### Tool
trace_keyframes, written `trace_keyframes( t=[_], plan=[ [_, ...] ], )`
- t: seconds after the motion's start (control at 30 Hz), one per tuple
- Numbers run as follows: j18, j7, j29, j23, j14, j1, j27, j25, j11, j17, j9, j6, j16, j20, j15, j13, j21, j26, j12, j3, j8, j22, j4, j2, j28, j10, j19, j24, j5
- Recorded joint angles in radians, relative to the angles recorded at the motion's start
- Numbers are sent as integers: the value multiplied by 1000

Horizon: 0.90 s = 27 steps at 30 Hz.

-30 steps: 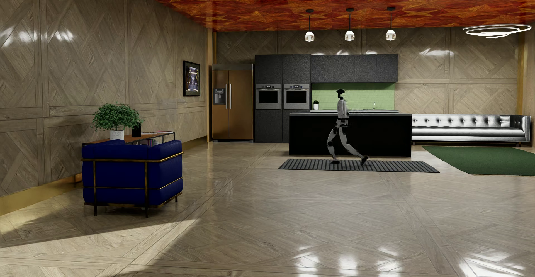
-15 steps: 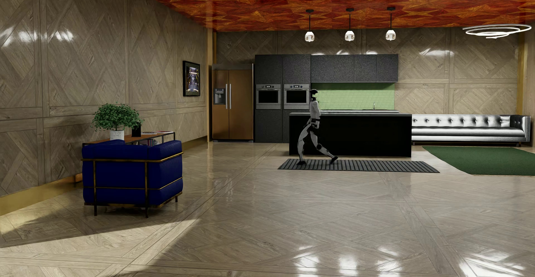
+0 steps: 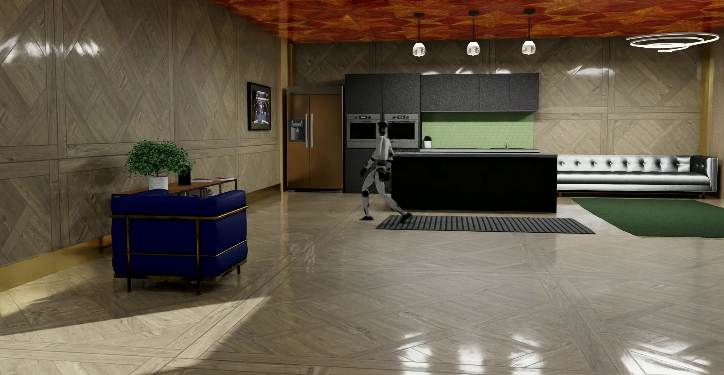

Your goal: Approach dark armchair

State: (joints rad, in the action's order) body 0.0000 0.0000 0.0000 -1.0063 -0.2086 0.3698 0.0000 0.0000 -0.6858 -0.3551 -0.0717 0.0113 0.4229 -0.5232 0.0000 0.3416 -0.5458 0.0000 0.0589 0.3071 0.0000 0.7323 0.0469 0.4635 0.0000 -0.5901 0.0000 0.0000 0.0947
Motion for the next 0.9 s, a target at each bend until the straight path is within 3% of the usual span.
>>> trace_keyframes(
  t=[0.03,0.07,0.1,0.13,0.2,0.23,0.27,0.3,0.33,0.37,0.4,0.43,0.47,0.5,0.53,0.57,0.6,0.63,0.7,0.73,0.8,0.83,0.87,0.9],
  plan=[
    [0,0,0,-25,204,-37,0,0,-82,2,-6,33,-32,10,-36,-3,3,0,32,5,0,32,-45,-30,0,-181,0,0,-50],
    [0,0,0,-33,366,-155,0,0,-95,9,-6,29,-44,-5,-90,-17,20,0,60,-18,0,48,-40,-67,0,-438,0,0,-84],
    [0,0,0,-10,368,-275,0,0,-84,15,-27,35,-57,-33,-139,-21,50,0,71,-41,0,69,-58,-139,0,-696,0,0,-124],
    [0,0,0,21,306,-392,0,0,-48,14,-45,21,-57,-104,-162,-37,40,0,73,-79,0,86,-54,-234,0,-838,0,0,-114],
    [0,0,0,106,328,-585,0,0,33,13,-56,-36,-54,-127,-187,-66,34,0,145,-210,0,54,-19,-383,0,-741,0,0,-87],
    [0,0,0,144,415,-636,0,0,68,-1,-65,-48,-70,-179,-201,-85,32,0,151,-260,0,144,-5,-467,0,-536,0,0,-65],
    [0,0,0,189,459,-695,0,0,110,-3,-52,-54,-80,-140,-219,-96,57,0,182,-307,0,171,-6,-525,0,-302,0,0,-66],
    [0,0,0,227,355,-707,0,0,150,-11,-42,-57,-80,-136,-251,-103,75,0,206,-335,0,197,5,-608,0,-58,0,0,-64],
    [0,0,0,263,4,-704,0,0,181,-24,-25,-44,-73,-165,-294,-115,109,0,223,-349,0,201,13,-669,0,70,0,0,-82],
    [0,0,0,289,287,-726,0,0,181,-38,1,-38,-63,-187,-351,-120,140,0,245,-359,0,202,5,-703,0,427,0,0,-88],
    [0,0,0,289,325,-745,0,0,177,-44,9,-30,-58,-209,-388,-126,167,0,265,-372,0,212,5,-733,0,455,0,0,-103],
    [0,0,0,280,-20,-779,0,0,148,-38,0,-43,-55,-225,-393,-118,201,0,275,-388,0,225,22,-763,0,95,0,0,-98],
    [0,0,0,253,96,-782,0,0,81,-29,0,-59,-50,-227,-351,-102,234,0,286,-393,0,235,57,-779,0,61,0,0,-88],
    [0,0,0,221,265,-782,0,0,-89,-10,4,-102,-48,-214,-208,-89,245,0,296,-387,0,247,111,-726,0,59,0,0,-35],
    [0,0,0,175,380,-761,0,0,-319,5,-16,-122,-42,-222,-22,-65,236,0,300,-368,0,264,152,-670,0,-13,0,0,8],
    [0,0,0,152,402,-726,0,0,-545,10,-28,-128,-38,-205,-36,-48,229,0,293,-348,0,257,184,-555,0,-45,0,0,37],
    [0,0,0,133,387,-645,0,0,-653,12,-60,-127,-31,-177,-149,-41,208,0,285,-347,0,230,199,-449,0,-32,0,0,52],
    [0,0,0,104,334,-580,0,0,-615,12,-64,-99,-34,-150,-192,-37,183,0,265,-300,0,214,192,-351,0,-12,0,0,43],
    [0,0,0,97,208,-459,0,0,-282,-8,-70,-41,-19,-139,-223,-2,171,0,224,-185,0,128,186,-251,0,13,0,0,31],
    [0,0,0,101,143,-404,0,0,-66,-15,-60,-18,-19,-110,-178,29,192,0,203,-160,0,103,181,-227,0,38,0,0,36],
    [0,0,0,94,15,-349,0,0,175,-14,-26,10,2,-41,342,76,191,0,166,-133,0,37,166,-166,0,34,0,0,58],
    [0,0,0,92,-55,-300,0,0,142,-13,-20,5,19,-19,414,102,184,0,155,-113,0,10,164,-149,0,16,0,0,85],
    [0,0,0,96,-90,-242,0,0,53,-12,-34,4,29,-11,291,124,195,0,149,-90,0,-13,164,-176,0,-24,0,0,95],
    [0,0,0,74,-46,-260,0,0,17,-15,-34,25,23,6,137,111,166,0,143,-65,0,-18,147,-195,0,-107,0,0,69]
  ],
)
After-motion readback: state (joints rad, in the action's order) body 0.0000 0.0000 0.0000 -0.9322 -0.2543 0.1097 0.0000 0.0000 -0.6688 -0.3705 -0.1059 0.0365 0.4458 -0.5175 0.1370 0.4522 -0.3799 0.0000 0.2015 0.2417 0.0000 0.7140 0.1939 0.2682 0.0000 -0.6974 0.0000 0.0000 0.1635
